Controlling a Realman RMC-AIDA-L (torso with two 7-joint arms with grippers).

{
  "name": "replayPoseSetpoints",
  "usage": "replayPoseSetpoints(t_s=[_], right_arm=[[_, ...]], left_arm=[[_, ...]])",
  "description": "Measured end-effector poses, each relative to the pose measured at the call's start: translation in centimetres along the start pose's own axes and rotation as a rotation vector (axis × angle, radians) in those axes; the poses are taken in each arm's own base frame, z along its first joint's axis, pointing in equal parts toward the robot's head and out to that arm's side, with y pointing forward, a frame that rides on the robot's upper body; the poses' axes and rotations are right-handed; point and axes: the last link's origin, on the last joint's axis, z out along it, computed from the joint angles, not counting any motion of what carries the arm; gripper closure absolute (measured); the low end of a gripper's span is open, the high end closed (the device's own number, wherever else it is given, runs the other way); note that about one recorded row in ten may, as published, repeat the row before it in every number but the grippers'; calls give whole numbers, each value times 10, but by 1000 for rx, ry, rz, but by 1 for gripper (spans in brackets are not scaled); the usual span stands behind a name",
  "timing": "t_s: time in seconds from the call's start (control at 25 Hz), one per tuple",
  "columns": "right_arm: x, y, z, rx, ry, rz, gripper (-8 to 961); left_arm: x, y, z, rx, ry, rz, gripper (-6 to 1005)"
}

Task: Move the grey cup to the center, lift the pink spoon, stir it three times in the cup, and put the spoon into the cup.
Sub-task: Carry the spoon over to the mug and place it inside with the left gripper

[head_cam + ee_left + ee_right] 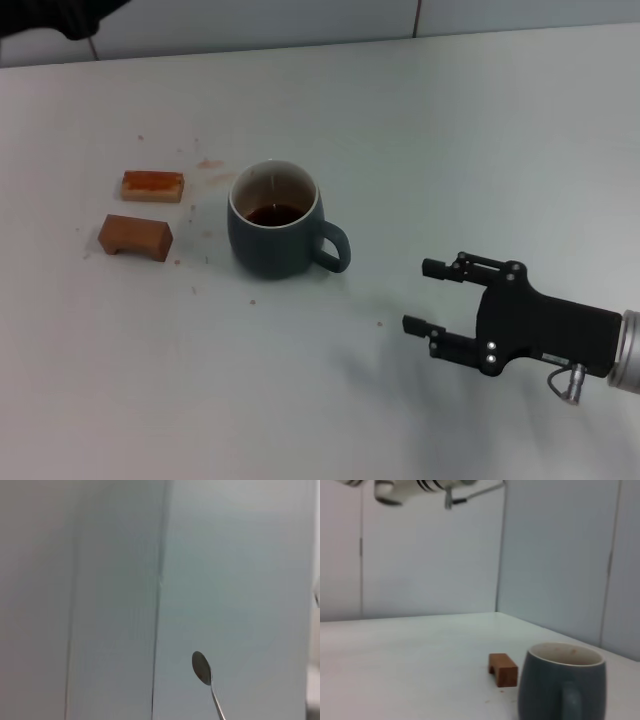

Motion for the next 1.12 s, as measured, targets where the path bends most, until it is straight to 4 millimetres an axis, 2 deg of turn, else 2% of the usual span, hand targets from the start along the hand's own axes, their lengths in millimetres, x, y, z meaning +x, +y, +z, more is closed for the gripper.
replayPoseSetpoints(t_s=[0.04,0.28,0.4,0.8,1.0,1.12], right_arm=[[0,0,0,0,0,0,286],[1,2,-4,47,-26,29,286],[1,3,-5,59,-33,38,286],[4,7,-8,73,-41,49,287],[4,8,-8,76,-43,49,286],[4,8,-8,76,-44,49,286]], left_arm=[[0,0,0,0,0,0,862],[35,13,-12,-41,-243,283,862],[42,25,-8,-47,-383,419,861],[43,51,7,-62,-594,705,860],[37,60,17,-81,-679,781,860],[25,71,32,-113,-780,863,859]])
